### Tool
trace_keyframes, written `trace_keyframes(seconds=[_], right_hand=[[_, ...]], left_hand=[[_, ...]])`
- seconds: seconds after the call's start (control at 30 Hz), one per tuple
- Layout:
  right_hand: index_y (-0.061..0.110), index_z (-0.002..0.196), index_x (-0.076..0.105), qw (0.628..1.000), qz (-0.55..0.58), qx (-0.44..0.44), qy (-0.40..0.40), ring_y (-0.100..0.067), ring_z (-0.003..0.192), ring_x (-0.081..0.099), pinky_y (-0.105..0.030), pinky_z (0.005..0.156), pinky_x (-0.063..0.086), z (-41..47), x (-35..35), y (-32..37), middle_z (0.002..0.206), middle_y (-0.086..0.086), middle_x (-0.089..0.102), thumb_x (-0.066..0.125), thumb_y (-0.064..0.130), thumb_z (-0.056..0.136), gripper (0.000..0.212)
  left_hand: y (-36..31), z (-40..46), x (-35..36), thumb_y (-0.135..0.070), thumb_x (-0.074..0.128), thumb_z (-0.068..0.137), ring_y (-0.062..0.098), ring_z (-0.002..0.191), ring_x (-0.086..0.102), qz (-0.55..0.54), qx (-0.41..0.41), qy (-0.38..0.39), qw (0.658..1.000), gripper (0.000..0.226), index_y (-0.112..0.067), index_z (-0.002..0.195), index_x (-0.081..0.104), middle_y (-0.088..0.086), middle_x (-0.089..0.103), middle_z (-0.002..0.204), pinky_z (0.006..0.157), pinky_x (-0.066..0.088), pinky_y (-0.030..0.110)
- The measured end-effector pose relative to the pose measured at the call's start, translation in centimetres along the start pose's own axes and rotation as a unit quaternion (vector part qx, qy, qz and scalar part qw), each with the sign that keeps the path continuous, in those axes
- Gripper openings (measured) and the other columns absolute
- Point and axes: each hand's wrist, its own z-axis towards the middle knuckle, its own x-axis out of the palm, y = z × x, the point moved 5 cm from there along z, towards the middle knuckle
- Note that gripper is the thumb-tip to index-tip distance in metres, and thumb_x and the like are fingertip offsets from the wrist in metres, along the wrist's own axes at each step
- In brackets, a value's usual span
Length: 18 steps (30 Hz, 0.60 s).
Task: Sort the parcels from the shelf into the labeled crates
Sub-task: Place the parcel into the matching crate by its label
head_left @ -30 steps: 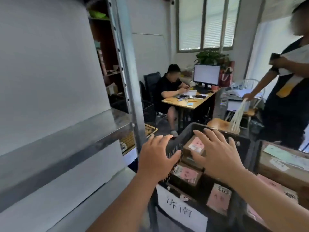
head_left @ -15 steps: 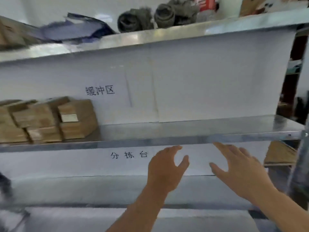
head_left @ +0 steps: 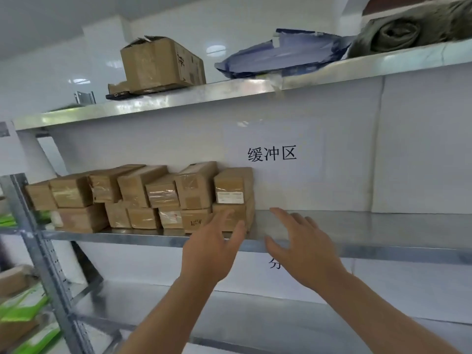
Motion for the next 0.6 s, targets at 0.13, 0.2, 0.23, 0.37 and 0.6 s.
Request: trace_keyframes(seconds=[0.13, 0.2, 0.23, 0.37, 0.6], right_hand=[[0.041, 0.153, 0.036, 0.997, 0.072, 0.037, 0.009, -0.019, 0.13, 0.049, -0.041, 0.1, 0.046, 5.6, 1.8, 2.5, 0.142, 0.01, 0.055, 0.049, 0.06, 0.097, 0.061], [0.038, 0.153, 0.039, 0.992, 0.116, 0.056, 0.002, -0.021, 0.129, 0.052, -0.044, 0.104, 0.047, 8.8, 2.1, 2.7, 0.143, 0.007, 0.055, 0.048, 0.061, 0.098, 0.06], [0.037, 0.153, 0.041, 0.989, 0.132, 0.065, -0.002, -0.021, 0.128, 0.053, -0.044, 0.104, 0.047, 10.4, 2.2, 2.7, 0.142, 0.005, 0.056, 0.046, 0.062, 0.099, 0.06], [0.028, 0.145, 0.055, 0.972, 0.214, 0.099, -0.012, -0.023, 0.123, 0.058, -0.038, 0.096, 0.046, 15.5, 2.8, 2.5, 0.137, 0.001, 0.061, 0.041, 0.064, 0.099, 0.059], [0.009, 0.101, 0.069, 0.935, 0.302, 0.184, 0.037, -0.023, 0.081, 0.064, -0.04, 0.072, 0.056, 19.2, 4.4, 0.9, 0.089, -0.005, 0.067, 0.037, 0.066, 0.098, 0.065]], left_hand=[[0.7, 6.1, -1.7, -0.053, 0.046, 0.106, 0.01, 0.083, 0.065, -0.058, 0.017, -0.014, 0.998, 0.047, -0.039, 0.151, 0.05, -0.002, 0.071, 0.111, 0.078, 0.05, 0.033], [0.3, 9.1, -2.2, -0.051, 0.047, 0.106, 0.008, 0.083, 0.064, -0.063, 0.025, -0.034, 0.997, 0.048, -0.039, 0.152, 0.049, -0.002, 0.068, 0.11, 0.079, 0.045, 0.032], [0.3, 10.4, -2.2, -0.051, 0.047, 0.105, 0.013, 0.094, 0.065, -0.06, 0.025, -0.033, 0.997, 0.049, -0.04, 0.153, 0.047, 0.0, 0.069, 0.121, 0.085, 0.046, 0.034], [1.1, 14.5, -0.7, -0.057, 0.045, 0.102, 0.035, 0.119, 0.063, -0.042, -0.015, 0.002, 0.999, 0.054, -0.045, 0.154, 0.036, 0.014, 0.051, 0.151, 0.102, 0.054, 0.048], [1.7, 17.4, 2.3, -0.062, 0.034, 0.107, 0.021, 0.083, 0.074, -0.126, -0.116, 0.068, 0.983, 0.067, -0.024, 0.162, 0.036, 0.005, 0.064, 0.135, 0.07, 0.062, 0.036]])
